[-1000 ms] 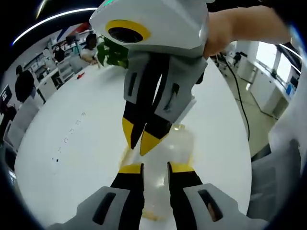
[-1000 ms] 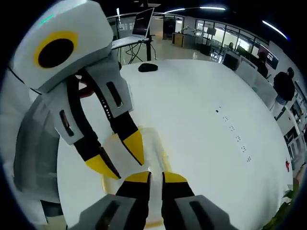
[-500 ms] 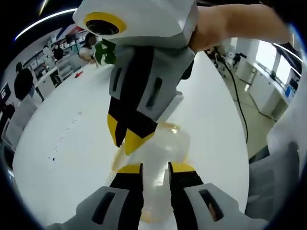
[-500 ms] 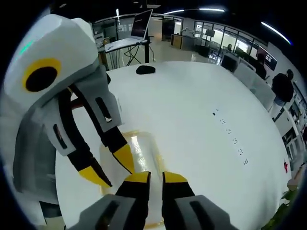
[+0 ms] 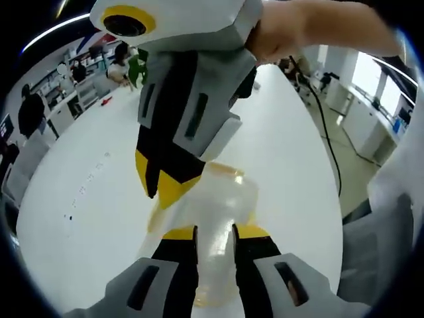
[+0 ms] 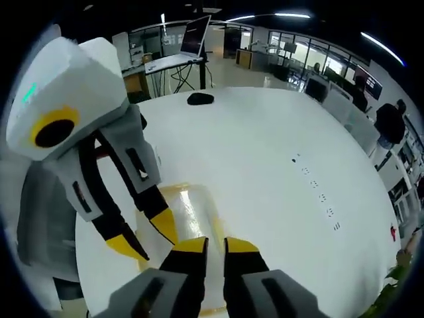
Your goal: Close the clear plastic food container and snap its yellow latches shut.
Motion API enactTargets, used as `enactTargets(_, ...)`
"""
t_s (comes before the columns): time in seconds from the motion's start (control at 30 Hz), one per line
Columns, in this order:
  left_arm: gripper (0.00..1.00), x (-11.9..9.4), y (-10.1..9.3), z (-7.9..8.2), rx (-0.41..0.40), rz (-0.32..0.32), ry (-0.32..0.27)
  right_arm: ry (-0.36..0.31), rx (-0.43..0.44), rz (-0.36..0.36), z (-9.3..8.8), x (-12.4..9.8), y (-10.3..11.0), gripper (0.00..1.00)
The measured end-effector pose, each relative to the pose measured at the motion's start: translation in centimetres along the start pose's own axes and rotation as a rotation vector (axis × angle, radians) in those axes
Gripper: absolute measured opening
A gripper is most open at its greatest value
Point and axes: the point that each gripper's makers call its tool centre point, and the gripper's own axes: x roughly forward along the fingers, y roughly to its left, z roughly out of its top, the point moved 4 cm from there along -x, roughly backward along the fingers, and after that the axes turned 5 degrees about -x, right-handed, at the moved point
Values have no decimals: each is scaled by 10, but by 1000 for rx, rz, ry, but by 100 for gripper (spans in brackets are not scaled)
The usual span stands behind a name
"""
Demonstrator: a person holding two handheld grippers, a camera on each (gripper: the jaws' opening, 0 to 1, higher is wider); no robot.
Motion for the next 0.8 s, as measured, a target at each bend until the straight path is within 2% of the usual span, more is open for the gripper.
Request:
enactTargets(0.2, 18, 1, -5, 1, 3, -7, -2, 45, -52, -24, -6, 5, -2, 7)
enactTargets(0.53, 18, 2, -9, -3, 10, -13, 9, 40, -47, -56, -3, 4, -11, 5)
enactTargets(0.57, 18, 2, -10, -3, 6, -14, 8, 39, -42, -53, -3, 4, -11, 5)
enactTargets(0.63, 18, 2, -11, -3, 4, -14, 6, -29, 0, 19, 7, 5, 1, 8)
enactTargets(0.67, 18, 2, -11, -3, 4, -15, 6, -9, -15, 2, 6, 5, 0, 10)
enactTargets(0.7, 18, 3, -11, -4, 3, -16, 6, 35, -80, -17, 1, 6, -2, 11)
enactTargets(0.73, 18, 4, -12, -5, 2, -17, 9, 65, -108, -31, -3, 8, -3, 10)
enactTargets(0.77, 18, 4, -12, -5, 3, -19, 11, 80, -105, -31, -6, 12, -3, 9)
enactTargets(0.8, 18, 5, -13, -5, 3, -20, 12, 66, -95, -23, -5, 13, -2, 10)
